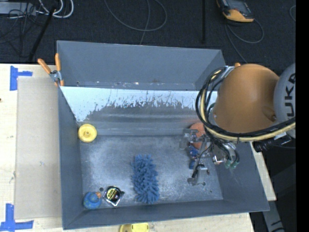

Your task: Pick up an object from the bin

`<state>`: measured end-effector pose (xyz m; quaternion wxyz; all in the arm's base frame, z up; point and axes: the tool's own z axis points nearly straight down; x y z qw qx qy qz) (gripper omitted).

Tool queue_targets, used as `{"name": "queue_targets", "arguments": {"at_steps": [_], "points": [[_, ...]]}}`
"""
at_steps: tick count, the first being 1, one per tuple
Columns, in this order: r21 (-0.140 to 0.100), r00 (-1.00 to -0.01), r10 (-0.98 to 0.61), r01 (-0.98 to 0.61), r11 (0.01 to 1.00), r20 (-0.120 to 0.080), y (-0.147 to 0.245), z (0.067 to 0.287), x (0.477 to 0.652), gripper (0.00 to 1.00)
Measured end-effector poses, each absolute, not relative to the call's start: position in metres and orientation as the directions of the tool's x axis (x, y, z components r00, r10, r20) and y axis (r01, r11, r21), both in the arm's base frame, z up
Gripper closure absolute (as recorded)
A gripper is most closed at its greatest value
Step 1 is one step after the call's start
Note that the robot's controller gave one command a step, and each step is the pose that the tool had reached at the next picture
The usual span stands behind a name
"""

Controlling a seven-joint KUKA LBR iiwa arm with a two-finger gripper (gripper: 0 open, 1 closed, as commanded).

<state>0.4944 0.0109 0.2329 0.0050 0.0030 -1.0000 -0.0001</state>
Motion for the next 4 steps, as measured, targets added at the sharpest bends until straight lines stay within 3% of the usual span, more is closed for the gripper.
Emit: {"name": "queue_targets", "arguments": {"at_steps": [1, 2, 3, 4], "points": [[0.0, -1.0, -0.006, -0.006, 1.0, 0.001, 0.011, 0.237, 0.496, 0.0], [-0.002, -0.997, -0.071, -0.071, 0.997, -0.007, 0.029, 0.211, 0.497, 0.0], [0.0, -0.991, -0.131, -0.131, 0.991, -0.004, 0.076, 0.142, 0.514, 0.0], [0.001, -0.98, -0.198, -0.198, 0.98, 0.004, 0.088, 0.115, 0.512, 0.0]]}}
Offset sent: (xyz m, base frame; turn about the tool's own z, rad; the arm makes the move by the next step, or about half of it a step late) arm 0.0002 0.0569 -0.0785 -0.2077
